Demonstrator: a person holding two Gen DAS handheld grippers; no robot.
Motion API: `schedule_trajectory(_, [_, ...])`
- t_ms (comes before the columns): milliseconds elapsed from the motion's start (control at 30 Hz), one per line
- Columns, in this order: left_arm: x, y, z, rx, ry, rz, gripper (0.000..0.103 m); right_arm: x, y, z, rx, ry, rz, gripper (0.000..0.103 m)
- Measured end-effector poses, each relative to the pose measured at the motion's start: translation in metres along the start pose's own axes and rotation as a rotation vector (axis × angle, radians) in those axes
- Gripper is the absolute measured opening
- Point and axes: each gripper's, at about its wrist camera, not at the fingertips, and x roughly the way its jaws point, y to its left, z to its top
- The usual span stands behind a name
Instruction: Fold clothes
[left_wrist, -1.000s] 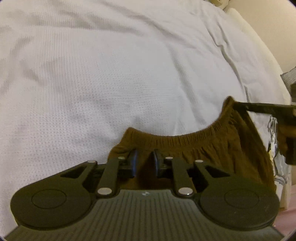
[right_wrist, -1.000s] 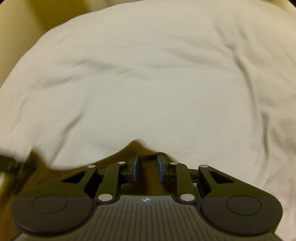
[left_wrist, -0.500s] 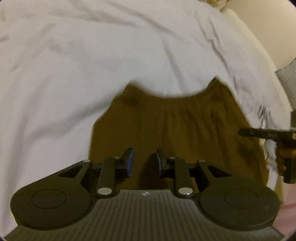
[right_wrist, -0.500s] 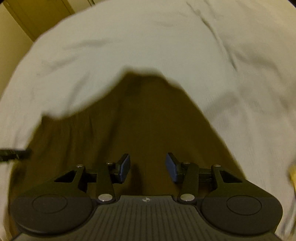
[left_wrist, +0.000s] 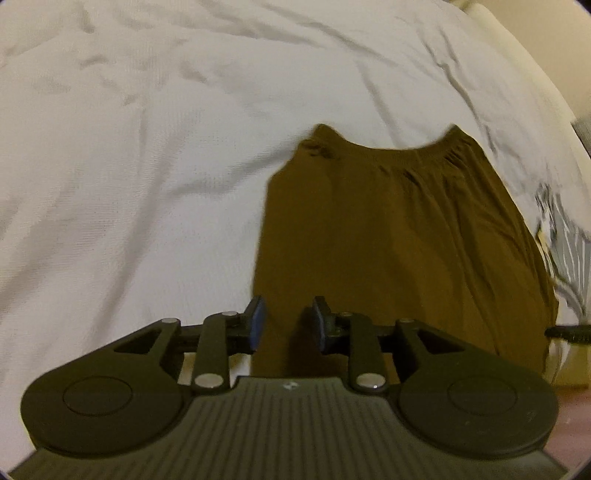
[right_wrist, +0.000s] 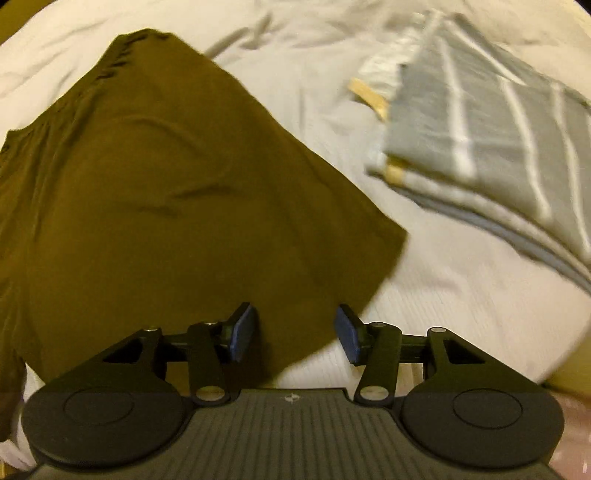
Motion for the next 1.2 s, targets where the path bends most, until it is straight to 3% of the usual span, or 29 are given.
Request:
schedule_trajectory(200, [-0.039,-0.035,-0.038,0.067,-0.014,0.02,0.027,-0.028,0.027,-0.03,-0.001,-0.016,0.076,0.053])
schedule_trajectory(367, [-0.073,-0.066,-0.084,0.08,-0.018,0.09,0.031,-0.054,0.04,-0.058,-0.023,-0.049,0.146,0.055])
schedule_trajectory(667, [-0.139,-0.116,-0.149,0.153,-0.066,0.159,0.052,-0.124,0.042,-0.109,0.031,-0.144,0.2,0.068])
schedule_trajectory(833, [-0.169,-0.131,-0.162,0.229,-0.095,0.196,0.061,-0.15,0.054,-0.123,0.034,-0.152,0.221,0.076])
schedule_trajectory(933, [-0.178,-0.133,-0.16,0.248,-0.106,0.196,0.064,-0.163,0.064,-0.128,0.026,-0.153,0.228,0.088])
schedule_trajectory(1033, [-0.184,-0.132,-0.156,0.255,-0.111,0.189,0.07,-0.174,0.076,-0.132,0.026,-0.15,0.222,0.088])
schedule_trajectory(1100, [-0.184,-0.129,-0.151,0.263,-0.114,0.18,0.082,-0.177,0.085,-0.131,0.036,-0.14,0.2,0.088])
schedule_trajectory(1200, [-0.184,-0.12,-0.142,0.285,-0.111,0.135,0.091,-0.18,0.1,-0.129,0.093,-0.131,0.175,0.088])
